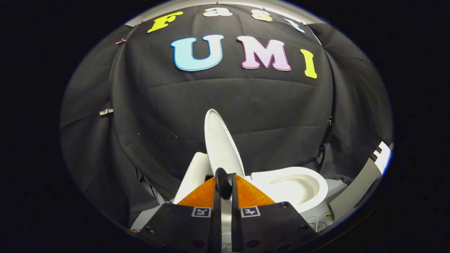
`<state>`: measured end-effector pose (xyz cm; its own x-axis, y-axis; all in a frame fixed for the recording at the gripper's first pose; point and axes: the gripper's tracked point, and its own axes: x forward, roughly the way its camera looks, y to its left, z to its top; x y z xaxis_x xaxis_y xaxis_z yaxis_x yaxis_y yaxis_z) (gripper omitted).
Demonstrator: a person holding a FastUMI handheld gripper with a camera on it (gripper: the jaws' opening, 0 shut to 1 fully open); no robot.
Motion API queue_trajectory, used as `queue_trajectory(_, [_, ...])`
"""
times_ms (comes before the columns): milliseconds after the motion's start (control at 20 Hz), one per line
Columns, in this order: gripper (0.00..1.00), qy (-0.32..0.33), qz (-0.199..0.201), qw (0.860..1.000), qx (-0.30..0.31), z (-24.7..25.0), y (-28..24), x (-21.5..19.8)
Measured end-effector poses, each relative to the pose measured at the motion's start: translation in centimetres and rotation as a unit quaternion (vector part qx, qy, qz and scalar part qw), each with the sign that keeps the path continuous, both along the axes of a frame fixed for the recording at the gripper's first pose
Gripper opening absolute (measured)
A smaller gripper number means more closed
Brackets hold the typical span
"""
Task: Open the toilet lid.
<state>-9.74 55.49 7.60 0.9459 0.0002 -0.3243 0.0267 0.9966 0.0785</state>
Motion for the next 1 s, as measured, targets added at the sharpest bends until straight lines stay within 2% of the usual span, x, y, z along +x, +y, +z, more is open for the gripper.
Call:
queue_trajectory(150, [0.19,0.010,0.017,1.000,0.003,0.0,0.1,0.2])
queue_trajectory(250, [0.25,0.021,0.026,0.999,0.010,-0.6,0.1,0.0])
queue_trajectory(350, [0.63,0.031,0.051,0.998,0.029,-1.1,1.0,0.0])
queue_trajectory(450, [1.00,0.030,0.056,0.998,0.021,-1.3,0.6,0.1])
queue_trajectory(1000, [0.99,-0.015,0.106,0.994,0.033,3.2,-0.6,-2.0])
